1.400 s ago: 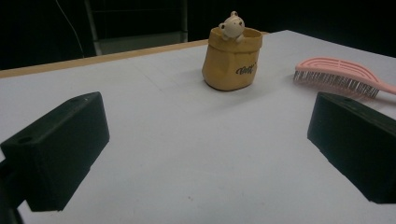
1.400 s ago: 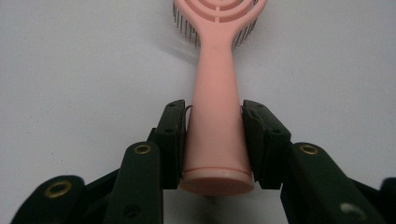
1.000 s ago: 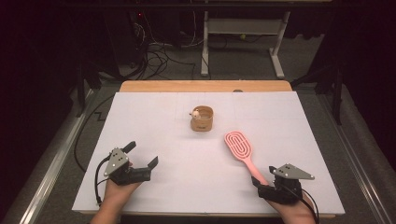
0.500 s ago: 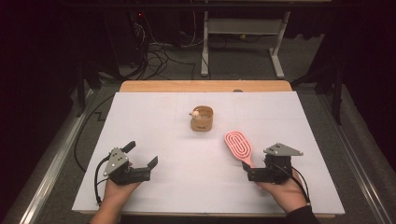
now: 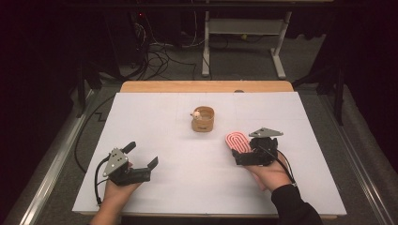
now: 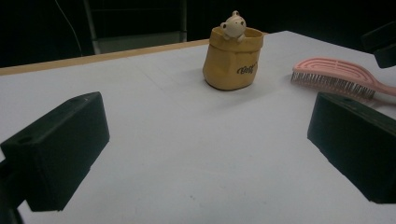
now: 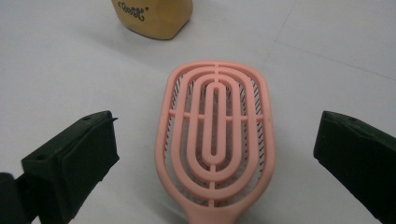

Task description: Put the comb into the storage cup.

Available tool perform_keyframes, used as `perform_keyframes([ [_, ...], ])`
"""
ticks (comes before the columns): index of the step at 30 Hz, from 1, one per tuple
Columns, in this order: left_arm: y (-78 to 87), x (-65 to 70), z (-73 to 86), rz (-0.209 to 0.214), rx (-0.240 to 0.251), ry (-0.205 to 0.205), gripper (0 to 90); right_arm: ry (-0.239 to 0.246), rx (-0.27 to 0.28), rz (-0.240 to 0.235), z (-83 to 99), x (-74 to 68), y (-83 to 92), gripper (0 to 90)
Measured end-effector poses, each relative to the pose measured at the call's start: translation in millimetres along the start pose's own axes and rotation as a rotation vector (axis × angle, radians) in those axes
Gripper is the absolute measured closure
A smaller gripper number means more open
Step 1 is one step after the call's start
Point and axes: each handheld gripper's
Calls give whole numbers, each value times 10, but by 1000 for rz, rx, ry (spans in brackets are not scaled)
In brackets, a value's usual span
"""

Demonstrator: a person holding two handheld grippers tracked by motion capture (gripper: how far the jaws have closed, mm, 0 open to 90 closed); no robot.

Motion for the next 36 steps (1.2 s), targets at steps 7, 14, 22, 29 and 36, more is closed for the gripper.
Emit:
perform_keyframes([
  [7, -1, 1, -2, 0, 5, 3, 0, -6, -48, 4, -41, -13, -140, 2],
  [14, 4, -11, -3, -1, 11, 4, 0, -17, -96, 15, -94, -19, -285, 17],
  [22, 9, -21, -6, -1, 16, 8, 0, -45, -125, 19, -96, -7, -353, 103],
  [29, 9, -24, -6, -2, 17, 10, 0, -37, -152, 22, -69, -13, -402, 164],
  [36, 8, -22, -6, -3, 17, 9, 0, -35, -176, 35, -51, -11, -429, 182],
])
Point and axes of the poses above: each handheld gripper's, and its own axes: y roughly backward along the jaws, z roughly out of its underside, x roughly to its right, and after that the axes turned 9 degrees about x, right-handed
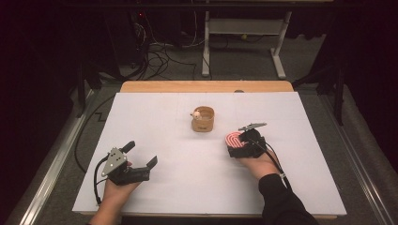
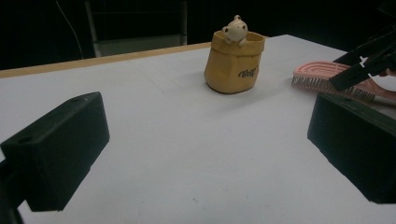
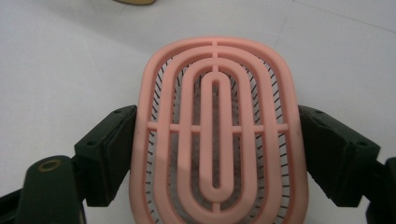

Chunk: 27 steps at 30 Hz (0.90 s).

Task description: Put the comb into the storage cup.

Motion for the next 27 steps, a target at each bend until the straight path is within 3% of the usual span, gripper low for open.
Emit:
perform_keyframes([
  [18, 4, -6, -1, -1, 0, -2, 0, 17, -30, 24, 29, -23, -57, 184],
  [27, 5, -14, 2, -3, -4, -4, 0, 22, -20, 16, 14, -9, -33, 192],
])
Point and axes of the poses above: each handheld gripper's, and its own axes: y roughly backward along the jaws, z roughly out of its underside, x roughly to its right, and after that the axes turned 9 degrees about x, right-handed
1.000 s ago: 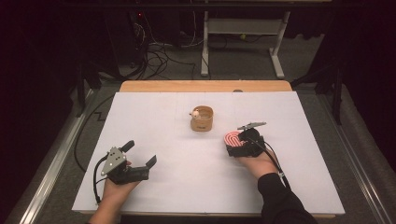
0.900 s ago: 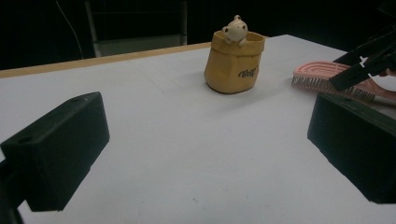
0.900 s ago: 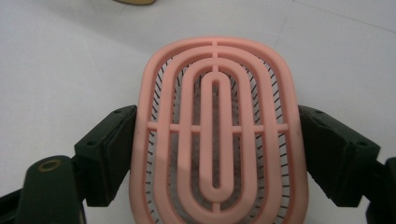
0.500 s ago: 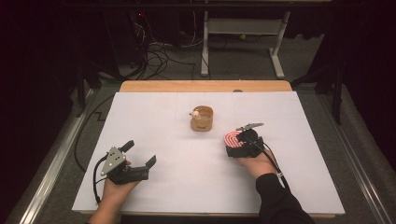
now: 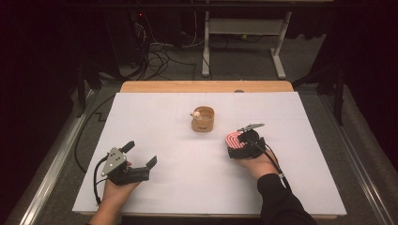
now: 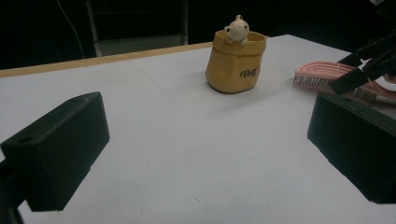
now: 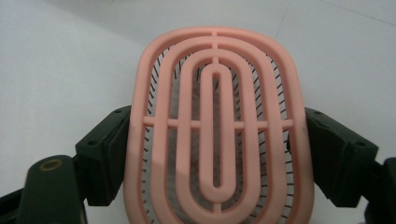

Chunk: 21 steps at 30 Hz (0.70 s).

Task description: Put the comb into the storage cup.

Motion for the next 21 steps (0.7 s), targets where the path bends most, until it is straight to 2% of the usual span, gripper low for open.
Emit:
perform_keyframes([
  [5, 1, -5, 2, -4, 1, 7, 0, -27, -4, 6, 1, 24, 1, 196],
  [10, 0, -7, 5, -5, 0, 8, 0, -1, 3, 5, 5, 5, -2, 199],
  [21, 5, -12, 3, -3, -1, 4, 0, 10, 23, 3, 2, 0, 35, 202],
])
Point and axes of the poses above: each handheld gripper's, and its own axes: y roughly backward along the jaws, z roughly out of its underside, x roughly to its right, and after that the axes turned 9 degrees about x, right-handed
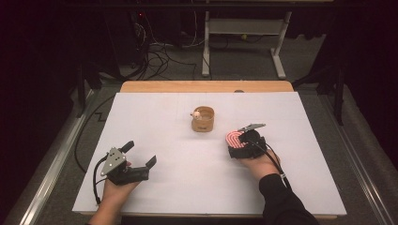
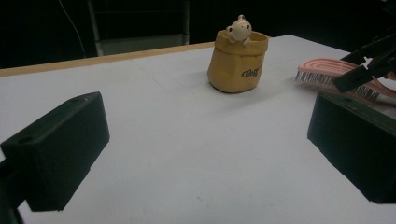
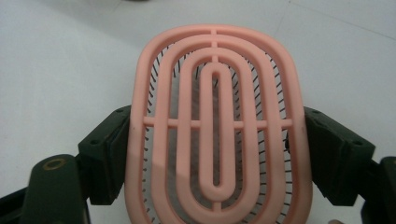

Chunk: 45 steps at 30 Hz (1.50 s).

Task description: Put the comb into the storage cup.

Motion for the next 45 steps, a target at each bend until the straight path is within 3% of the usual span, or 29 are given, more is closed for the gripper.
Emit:
perform_keyframes([
  [12, -9, 7, 5, 0, -4, -1, 0, -1, 77, -5, 34, 43, 126, 203],
  [17, -13, 10, 7, 1, -5, -1, 0, 0, 133, -1, 39, 60, 228, 203],
  [23, -19, 23, 8, 6, -7, 0, 0, -3, 259, -3, 105, 101, 394, 203],
  [32, -33, 35, 13, 15, -21, 5, 0, 5, 364, -22, 170, 111, 524, 202],
  [40, -37, 51, 9, 26, -25, 10, 0, -35, 494, -58, 187, 108, 629, 202],
  [45, -33, 43, 6, 24, -25, 28, 0, -40, 539, -63, 209, 123, 674, 203],
])
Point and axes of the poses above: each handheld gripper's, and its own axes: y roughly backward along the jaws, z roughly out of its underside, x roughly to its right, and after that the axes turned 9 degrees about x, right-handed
